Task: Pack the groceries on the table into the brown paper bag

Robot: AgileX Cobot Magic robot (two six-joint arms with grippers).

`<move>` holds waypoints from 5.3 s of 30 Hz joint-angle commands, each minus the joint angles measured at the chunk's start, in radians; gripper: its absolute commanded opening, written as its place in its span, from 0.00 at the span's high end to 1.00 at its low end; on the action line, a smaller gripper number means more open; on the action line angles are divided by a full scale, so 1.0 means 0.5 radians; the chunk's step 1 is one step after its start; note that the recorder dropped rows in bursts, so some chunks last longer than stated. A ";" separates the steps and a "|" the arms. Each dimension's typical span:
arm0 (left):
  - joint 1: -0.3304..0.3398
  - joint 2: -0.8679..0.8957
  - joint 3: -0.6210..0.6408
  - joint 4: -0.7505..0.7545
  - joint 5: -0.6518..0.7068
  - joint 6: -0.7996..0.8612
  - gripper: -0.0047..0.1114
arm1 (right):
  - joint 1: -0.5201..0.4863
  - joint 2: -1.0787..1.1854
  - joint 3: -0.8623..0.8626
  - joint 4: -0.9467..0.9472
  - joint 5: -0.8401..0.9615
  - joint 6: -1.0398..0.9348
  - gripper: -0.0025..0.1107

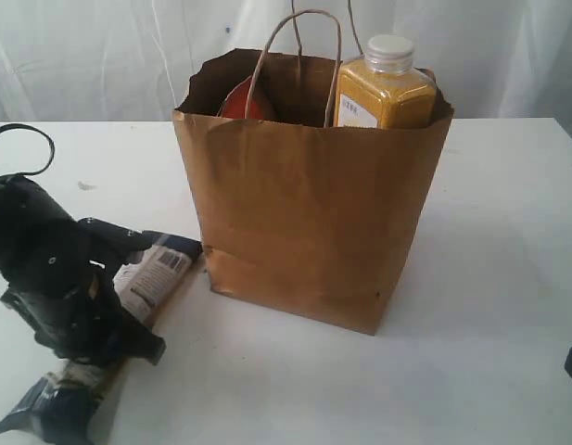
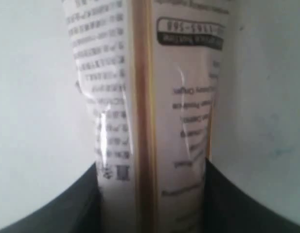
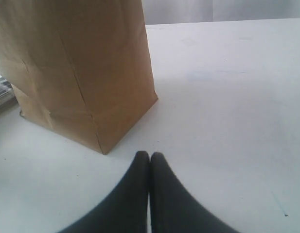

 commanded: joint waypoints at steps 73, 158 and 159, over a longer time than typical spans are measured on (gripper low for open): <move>0.000 -0.449 0.102 0.896 -0.188 -0.959 0.23 | -0.014 -0.009 0.008 -0.020 -0.007 0.005 0.98; 0.119 -0.914 -0.727 0.211 0.609 -0.286 0.96 | -0.014 -0.009 0.008 -0.020 -0.007 0.005 0.98; 0.119 -0.944 -0.765 0.205 0.616 -0.276 0.96 | -0.014 -0.009 0.008 -0.020 -0.007 0.025 0.98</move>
